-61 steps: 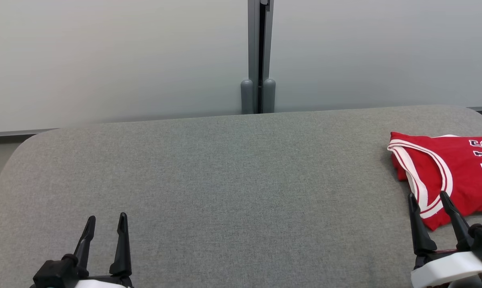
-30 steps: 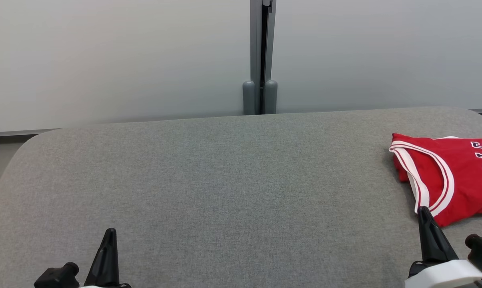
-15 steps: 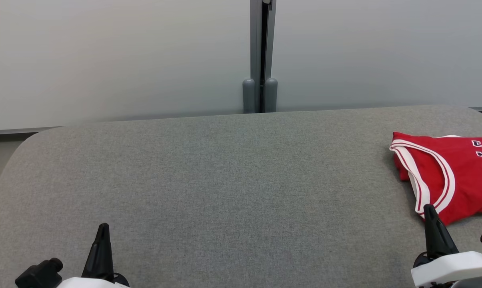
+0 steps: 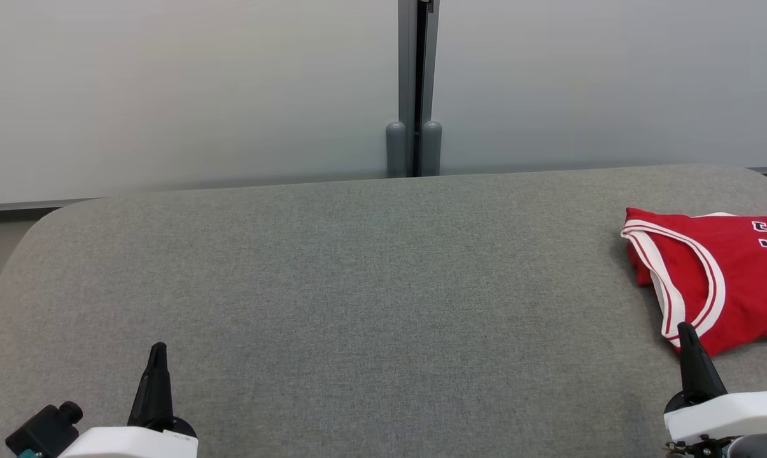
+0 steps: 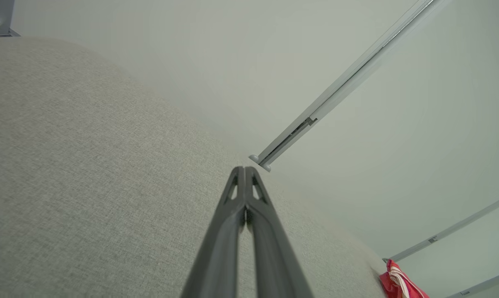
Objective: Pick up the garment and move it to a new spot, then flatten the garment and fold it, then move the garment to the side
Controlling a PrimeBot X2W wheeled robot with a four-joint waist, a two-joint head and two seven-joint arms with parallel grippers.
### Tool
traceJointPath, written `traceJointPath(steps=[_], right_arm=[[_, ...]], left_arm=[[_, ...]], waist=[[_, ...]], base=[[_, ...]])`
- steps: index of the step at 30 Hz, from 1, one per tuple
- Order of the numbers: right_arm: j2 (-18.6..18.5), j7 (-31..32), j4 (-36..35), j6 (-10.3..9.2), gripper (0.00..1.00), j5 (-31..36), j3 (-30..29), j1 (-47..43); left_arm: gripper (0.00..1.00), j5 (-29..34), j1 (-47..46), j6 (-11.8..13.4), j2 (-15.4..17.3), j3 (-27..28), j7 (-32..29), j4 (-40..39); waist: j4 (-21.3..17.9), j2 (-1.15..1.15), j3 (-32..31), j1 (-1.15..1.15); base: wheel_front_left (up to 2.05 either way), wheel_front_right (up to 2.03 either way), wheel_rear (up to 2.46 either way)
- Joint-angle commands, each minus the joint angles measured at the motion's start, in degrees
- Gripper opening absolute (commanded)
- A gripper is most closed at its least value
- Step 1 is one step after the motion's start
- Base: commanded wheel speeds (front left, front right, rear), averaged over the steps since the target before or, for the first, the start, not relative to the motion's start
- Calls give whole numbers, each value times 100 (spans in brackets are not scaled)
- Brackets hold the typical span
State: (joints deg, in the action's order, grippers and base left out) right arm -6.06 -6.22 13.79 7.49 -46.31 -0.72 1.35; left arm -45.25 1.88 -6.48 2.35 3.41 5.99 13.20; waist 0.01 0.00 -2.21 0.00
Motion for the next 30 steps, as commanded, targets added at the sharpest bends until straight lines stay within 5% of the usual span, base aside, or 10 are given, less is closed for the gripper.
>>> traceJointPath(steps=[1, 30], right_arm=[[-29, 60, -62, 0, 0, -205, -47, 162], [112, 581, -30, 1, 0, -2050, -280, 321]], left_arm=[[0, -207, -189, -18, 41, 44, -43, -61], [0, -2096, -468, -58, 53, 165, -552, -5]], waist=[[0, 0, 4, 0], [0, 0, 81, 0]], base=[[0, 0, 0], [0, 0, 0]])
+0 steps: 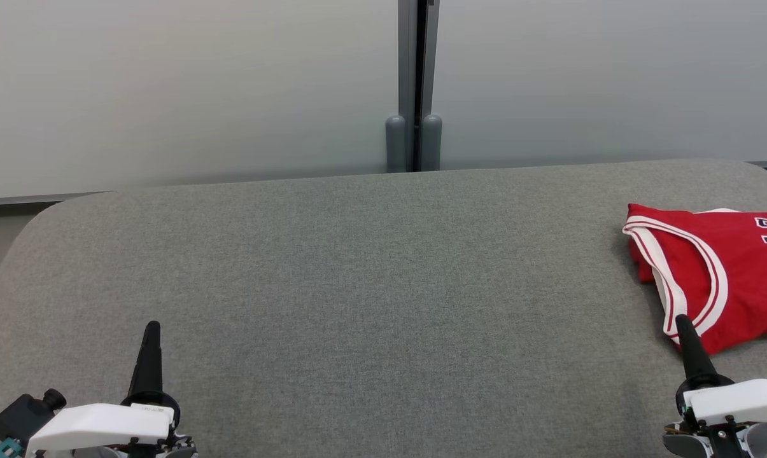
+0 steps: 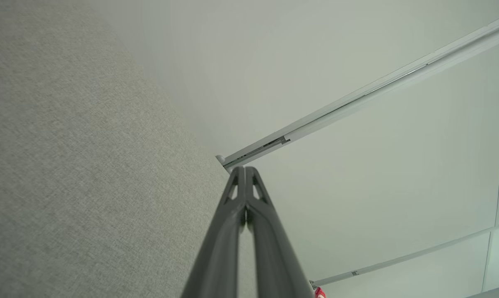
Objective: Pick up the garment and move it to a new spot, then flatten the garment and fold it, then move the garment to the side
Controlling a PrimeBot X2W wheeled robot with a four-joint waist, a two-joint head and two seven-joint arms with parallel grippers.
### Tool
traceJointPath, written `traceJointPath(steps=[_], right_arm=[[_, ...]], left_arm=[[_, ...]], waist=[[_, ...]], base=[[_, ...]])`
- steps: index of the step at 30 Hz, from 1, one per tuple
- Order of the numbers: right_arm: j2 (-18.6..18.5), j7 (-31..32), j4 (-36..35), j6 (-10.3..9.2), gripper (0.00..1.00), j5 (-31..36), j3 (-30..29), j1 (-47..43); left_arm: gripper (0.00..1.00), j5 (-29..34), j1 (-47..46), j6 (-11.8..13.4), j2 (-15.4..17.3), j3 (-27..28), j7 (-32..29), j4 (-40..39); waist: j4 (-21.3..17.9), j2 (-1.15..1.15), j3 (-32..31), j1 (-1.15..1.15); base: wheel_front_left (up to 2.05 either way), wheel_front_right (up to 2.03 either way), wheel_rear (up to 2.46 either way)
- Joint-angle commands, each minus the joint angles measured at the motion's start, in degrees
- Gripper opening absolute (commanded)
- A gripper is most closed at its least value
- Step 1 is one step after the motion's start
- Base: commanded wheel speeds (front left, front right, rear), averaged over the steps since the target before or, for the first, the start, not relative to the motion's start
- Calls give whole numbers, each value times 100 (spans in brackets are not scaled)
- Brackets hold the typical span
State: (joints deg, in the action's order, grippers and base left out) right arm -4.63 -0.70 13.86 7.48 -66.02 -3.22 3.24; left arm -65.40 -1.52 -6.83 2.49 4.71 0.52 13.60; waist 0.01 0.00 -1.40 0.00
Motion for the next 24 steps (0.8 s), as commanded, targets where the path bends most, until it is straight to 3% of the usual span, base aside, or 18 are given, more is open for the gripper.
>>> traceJointPath(steps=[1, 24], right_arm=[[-26, 36, -36, 2, 0, -133, -36, 134], [64, 362, -12, 2, 0, -1272, -179, 222]], left_arm=[[0, -141, -140, -24, 39, 40, -24, -42], [0, -1295, -322, -52, 47, 111, -342, -2]], waist=[[0, 0, 3, 0], [0, 0, 63, 0]], base=[[0, 0, 0], [0, 0, 0]])
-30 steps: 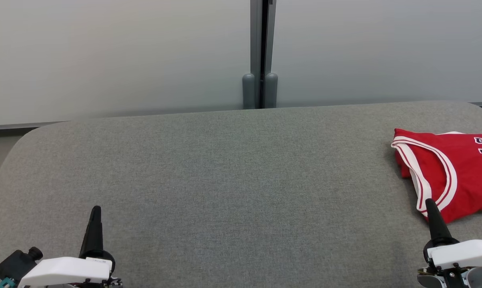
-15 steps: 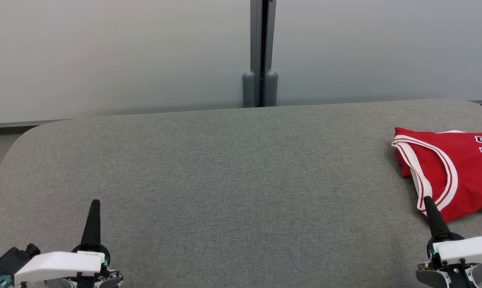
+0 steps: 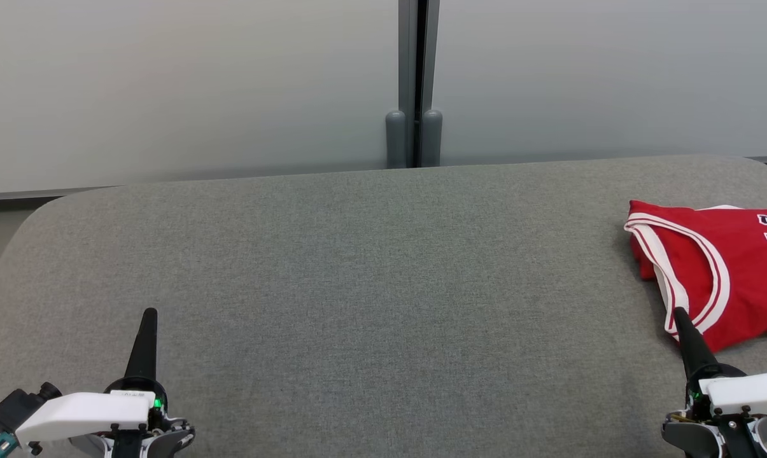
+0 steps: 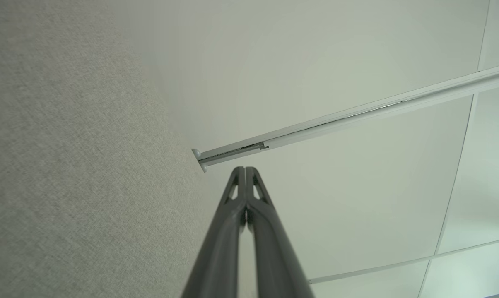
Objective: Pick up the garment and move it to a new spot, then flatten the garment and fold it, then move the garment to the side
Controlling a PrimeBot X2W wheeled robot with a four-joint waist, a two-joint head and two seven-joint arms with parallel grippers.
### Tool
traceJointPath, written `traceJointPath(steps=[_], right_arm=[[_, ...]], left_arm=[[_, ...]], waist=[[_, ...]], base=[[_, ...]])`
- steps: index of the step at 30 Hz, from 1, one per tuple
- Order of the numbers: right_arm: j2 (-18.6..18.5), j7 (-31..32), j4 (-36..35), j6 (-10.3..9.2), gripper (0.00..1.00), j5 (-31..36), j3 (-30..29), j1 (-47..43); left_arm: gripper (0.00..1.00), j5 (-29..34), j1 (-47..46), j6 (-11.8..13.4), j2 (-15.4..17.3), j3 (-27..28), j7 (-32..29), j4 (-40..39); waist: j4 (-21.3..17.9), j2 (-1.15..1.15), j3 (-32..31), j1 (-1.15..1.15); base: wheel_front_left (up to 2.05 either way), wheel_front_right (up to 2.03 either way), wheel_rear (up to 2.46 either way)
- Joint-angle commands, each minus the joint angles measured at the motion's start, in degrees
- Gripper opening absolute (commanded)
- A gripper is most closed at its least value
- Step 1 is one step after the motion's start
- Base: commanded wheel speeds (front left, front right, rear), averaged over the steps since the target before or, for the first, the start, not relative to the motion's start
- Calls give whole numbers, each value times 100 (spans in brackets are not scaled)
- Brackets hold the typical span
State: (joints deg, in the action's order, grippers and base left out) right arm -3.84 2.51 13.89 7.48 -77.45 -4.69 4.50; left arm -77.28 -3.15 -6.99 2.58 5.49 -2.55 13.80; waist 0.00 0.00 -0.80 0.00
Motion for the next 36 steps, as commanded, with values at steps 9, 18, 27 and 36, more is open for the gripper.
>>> traceJointPath(steps=[9, 18, 27, 36], right_arm=[[10, 138, -7, 2, 0, -474, -78, 128], [43, 242, 2, 2, 0, -844, -125, 147], [70, 335, 11, 2, 0, -1184, -162, 179], [93, 425, 19, 2, 0, -1512, -199, 195]], left_arm=[[0, -463, -208, -45, 41, 56, -133, -10], [0, -839, -262, -57, 43, 79, -233, 2], [0, -1187, -314, -68, 44, 100, -327, 17], [0, -1510, -355, -70, 46, 122, -410, 31]], waist=[[0, 0, 24, 0], [0, 0, 48, 0], [0, 0, 72, 0], [0, 0, 96, 0]], base=[[0, 0, 0], [0, 0, 0], [0, 0, 0], [0, 0, 0]])
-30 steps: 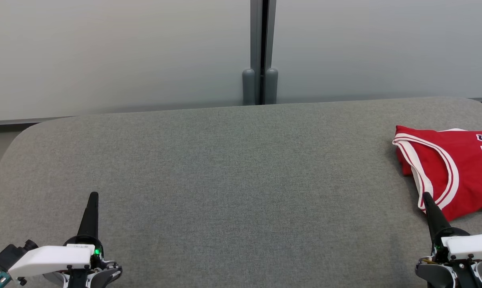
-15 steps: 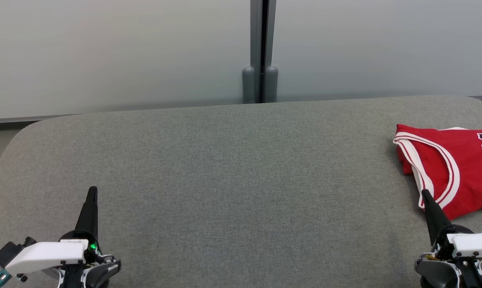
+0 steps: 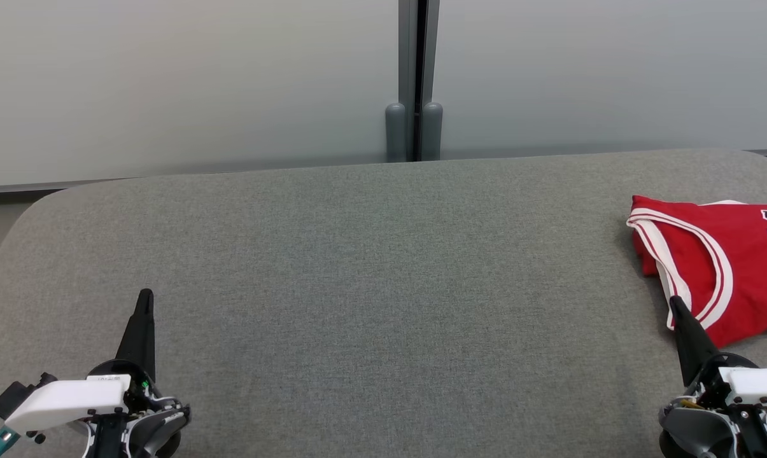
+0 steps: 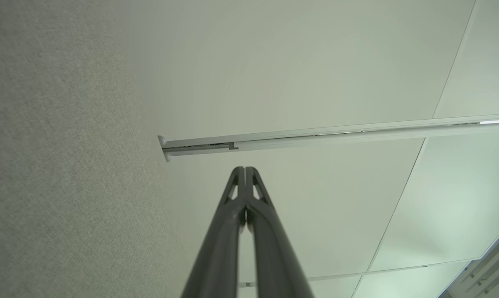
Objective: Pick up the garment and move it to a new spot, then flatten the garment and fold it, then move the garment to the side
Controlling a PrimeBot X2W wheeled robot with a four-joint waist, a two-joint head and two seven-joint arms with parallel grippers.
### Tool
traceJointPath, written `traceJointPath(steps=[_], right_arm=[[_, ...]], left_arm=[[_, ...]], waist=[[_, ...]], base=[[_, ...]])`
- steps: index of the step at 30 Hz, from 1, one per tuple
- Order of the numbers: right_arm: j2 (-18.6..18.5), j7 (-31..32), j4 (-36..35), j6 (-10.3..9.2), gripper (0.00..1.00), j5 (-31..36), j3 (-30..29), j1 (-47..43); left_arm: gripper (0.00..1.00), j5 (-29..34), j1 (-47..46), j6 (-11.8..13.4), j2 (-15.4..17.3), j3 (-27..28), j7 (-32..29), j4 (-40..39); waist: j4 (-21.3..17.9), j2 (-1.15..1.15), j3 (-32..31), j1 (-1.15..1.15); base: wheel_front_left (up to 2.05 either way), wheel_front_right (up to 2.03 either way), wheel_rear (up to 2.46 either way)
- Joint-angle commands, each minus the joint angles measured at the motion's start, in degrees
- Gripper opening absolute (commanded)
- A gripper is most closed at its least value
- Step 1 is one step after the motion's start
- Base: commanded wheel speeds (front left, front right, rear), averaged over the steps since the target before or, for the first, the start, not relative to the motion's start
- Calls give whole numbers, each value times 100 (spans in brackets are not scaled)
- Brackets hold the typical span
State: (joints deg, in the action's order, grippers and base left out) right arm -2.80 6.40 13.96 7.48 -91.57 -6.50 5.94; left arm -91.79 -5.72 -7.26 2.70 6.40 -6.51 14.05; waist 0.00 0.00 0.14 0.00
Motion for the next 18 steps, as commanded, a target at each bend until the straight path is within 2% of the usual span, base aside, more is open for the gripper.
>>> traceJointPath(steps=[1, 18], right_arm=[[-10, 37, 13, 2, 0, -114, -22, 53], [-16, 36, 12, 2, 0, -89, -16, 52]], left_arm=[[0, -83, -98, -44, 34, 32, -25, 8], [0, -65, -93, -44, 33, 29, -24, 7]], waist=[[0, 0, 4, 0], [0, 0, 4, 0]], base=[[0, 0, 0], [0, 0, 0]])
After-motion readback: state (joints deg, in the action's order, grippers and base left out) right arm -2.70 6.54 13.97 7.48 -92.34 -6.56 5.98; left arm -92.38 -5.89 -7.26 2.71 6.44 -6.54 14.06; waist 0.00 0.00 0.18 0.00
